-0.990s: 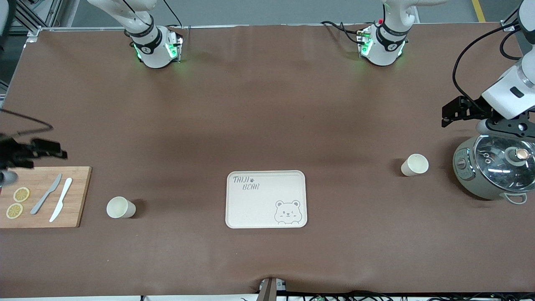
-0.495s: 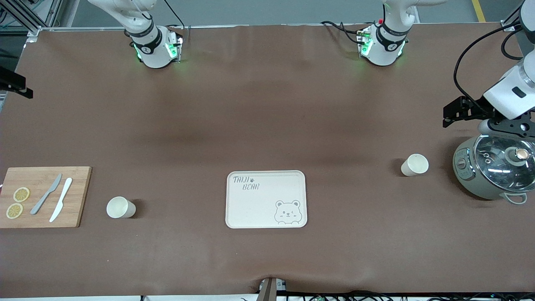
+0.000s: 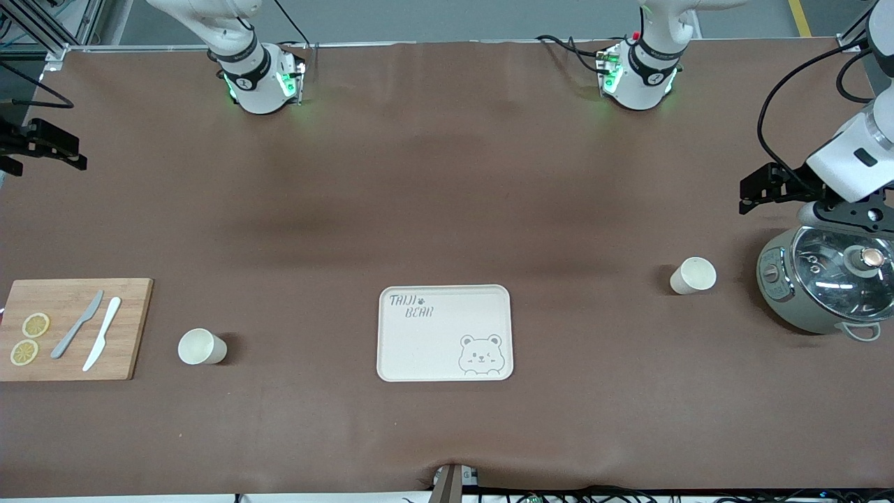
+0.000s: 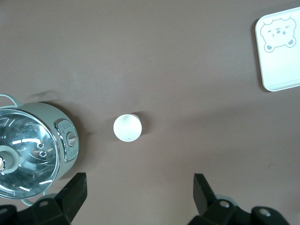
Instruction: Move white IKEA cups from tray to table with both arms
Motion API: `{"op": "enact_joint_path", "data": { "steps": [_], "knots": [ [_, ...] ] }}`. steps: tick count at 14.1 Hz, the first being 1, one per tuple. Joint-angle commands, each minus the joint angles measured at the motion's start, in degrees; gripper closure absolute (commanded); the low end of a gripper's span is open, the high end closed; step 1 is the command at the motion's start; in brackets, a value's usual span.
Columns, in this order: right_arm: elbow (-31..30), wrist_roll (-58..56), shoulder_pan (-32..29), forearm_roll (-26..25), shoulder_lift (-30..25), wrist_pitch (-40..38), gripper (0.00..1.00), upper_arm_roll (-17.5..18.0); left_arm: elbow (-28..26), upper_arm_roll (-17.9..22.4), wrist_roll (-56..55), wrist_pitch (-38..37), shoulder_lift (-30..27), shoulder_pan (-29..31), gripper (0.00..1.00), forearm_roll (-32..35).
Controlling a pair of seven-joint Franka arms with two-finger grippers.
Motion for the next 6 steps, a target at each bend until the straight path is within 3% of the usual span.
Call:
{"op": "enact_joint_path", "data": {
  "steps": [1, 6],
  "knots": [
    [-2.07, 0.75, -1.48, -0.47, -2.18, 2.01, 0.0, 0.67, 0.71, -0.19, -0.23, -0.56, 0.18, 0.21, 0.0, 0.44],
    [-2.16, 4.34, -1.84, 1.99, -3.32, 1.84, 0.0, 0.76, 0.89, -0.1, -0.23, -0.56, 0.18, 0.21, 0.0, 0.35]
  ]
}}
